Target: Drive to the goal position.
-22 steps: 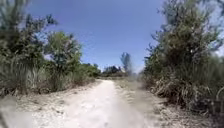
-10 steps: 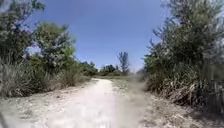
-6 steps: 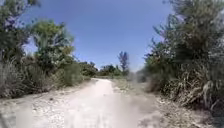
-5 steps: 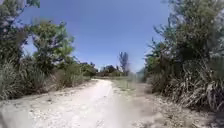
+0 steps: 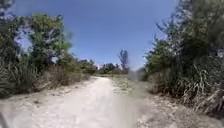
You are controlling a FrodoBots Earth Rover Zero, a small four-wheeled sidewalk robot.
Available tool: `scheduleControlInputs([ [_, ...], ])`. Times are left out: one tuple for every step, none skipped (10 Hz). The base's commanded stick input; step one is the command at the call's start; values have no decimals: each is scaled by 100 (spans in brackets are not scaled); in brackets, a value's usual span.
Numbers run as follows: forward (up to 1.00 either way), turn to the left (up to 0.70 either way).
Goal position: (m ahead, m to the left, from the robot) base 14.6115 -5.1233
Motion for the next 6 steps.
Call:
scheduleControlInputs([
  [70,0],
  [70,0],
  [70,0],
  [70,0],
  [70,0],
  [70,0],
])
